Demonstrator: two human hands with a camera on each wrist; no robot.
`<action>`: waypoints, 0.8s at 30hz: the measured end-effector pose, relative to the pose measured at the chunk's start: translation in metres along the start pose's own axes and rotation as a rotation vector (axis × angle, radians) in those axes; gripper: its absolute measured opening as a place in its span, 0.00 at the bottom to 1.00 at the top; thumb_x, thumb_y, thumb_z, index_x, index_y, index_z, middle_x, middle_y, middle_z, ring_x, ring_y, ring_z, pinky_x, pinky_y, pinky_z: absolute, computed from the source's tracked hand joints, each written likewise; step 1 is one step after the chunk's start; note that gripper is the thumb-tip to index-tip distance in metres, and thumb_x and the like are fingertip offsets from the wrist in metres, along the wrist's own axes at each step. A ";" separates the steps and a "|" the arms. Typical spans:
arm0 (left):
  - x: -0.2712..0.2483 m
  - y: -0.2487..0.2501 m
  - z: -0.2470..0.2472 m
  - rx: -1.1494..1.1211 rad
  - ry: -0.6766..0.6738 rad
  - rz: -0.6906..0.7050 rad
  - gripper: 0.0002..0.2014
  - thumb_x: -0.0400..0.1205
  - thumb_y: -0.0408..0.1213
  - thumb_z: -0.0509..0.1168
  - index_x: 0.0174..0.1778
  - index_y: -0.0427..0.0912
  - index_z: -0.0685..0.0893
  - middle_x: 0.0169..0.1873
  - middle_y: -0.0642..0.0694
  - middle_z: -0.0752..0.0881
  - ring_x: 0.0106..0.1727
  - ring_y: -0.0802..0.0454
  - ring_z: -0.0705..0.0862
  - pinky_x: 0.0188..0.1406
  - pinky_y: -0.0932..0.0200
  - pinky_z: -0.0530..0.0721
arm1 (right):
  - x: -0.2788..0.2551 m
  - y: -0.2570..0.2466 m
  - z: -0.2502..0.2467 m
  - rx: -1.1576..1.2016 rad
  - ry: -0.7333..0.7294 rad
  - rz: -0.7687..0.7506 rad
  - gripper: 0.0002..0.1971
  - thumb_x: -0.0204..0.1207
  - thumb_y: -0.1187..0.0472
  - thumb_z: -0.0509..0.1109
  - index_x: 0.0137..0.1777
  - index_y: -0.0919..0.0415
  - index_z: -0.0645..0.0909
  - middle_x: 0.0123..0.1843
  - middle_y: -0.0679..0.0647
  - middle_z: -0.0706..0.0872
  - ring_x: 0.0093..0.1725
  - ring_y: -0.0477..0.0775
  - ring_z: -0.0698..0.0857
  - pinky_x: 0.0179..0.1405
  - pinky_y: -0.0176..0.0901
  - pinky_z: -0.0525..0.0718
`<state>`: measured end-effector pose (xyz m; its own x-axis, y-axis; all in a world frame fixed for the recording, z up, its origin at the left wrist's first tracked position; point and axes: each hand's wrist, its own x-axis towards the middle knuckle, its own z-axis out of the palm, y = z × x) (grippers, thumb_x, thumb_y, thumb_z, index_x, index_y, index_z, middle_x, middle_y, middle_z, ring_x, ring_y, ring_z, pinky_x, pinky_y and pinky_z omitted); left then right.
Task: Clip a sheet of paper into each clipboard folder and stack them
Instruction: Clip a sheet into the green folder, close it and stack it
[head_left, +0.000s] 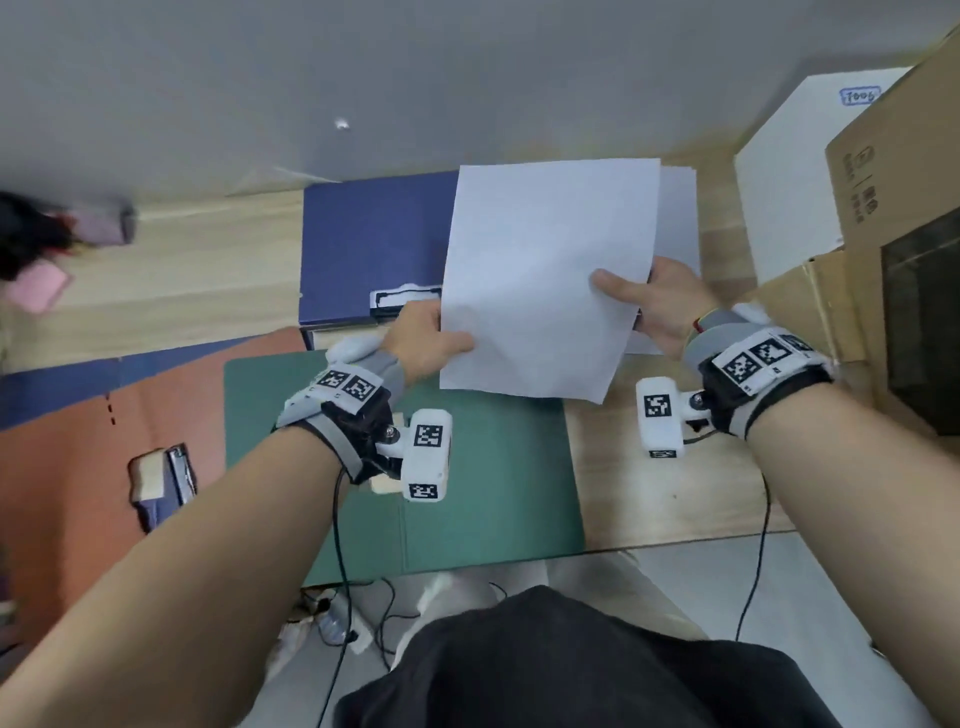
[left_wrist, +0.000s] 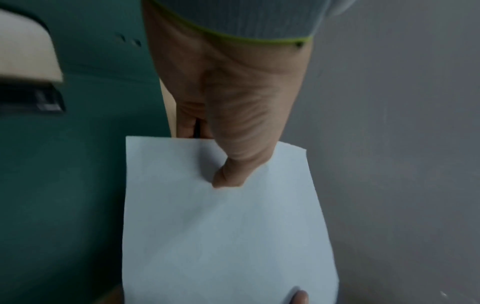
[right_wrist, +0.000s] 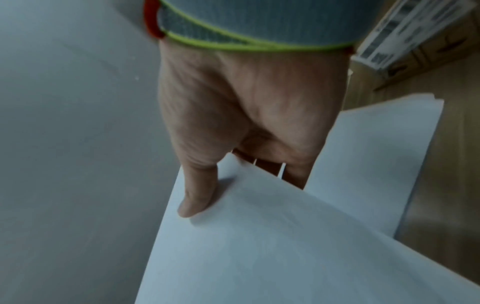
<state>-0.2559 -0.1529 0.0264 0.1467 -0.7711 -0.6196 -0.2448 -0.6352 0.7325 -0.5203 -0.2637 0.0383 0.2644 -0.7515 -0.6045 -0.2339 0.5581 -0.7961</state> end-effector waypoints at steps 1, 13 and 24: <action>-0.008 -0.013 -0.008 0.005 0.008 -0.009 0.12 0.73 0.36 0.77 0.52 0.44 0.91 0.49 0.47 0.93 0.50 0.49 0.92 0.58 0.47 0.89 | -0.003 0.004 0.009 -0.023 0.005 -0.002 0.14 0.71 0.56 0.80 0.56 0.56 0.87 0.56 0.50 0.92 0.56 0.53 0.91 0.59 0.57 0.87; -0.048 -0.129 -0.020 0.428 0.106 -0.391 0.12 0.74 0.52 0.76 0.44 0.49 0.87 0.40 0.50 0.92 0.43 0.50 0.90 0.50 0.55 0.88 | -0.016 0.118 0.047 -0.653 -0.055 0.279 0.23 0.77 0.50 0.75 0.68 0.60 0.81 0.65 0.55 0.87 0.62 0.59 0.85 0.64 0.50 0.81; -0.028 -0.135 0.016 0.596 0.170 -0.427 0.31 0.71 0.56 0.79 0.62 0.42 0.78 0.54 0.43 0.86 0.48 0.41 0.87 0.50 0.47 0.88 | -0.016 0.126 0.058 -0.710 -0.063 0.290 0.20 0.76 0.49 0.74 0.63 0.60 0.84 0.57 0.51 0.88 0.54 0.56 0.86 0.60 0.47 0.82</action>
<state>-0.2419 -0.0446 -0.0597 0.4789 -0.4900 -0.7283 -0.6036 -0.7863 0.1321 -0.4995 -0.1603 -0.0542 0.1490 -0.5762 -0.8036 -0.8407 0.3540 -0.4097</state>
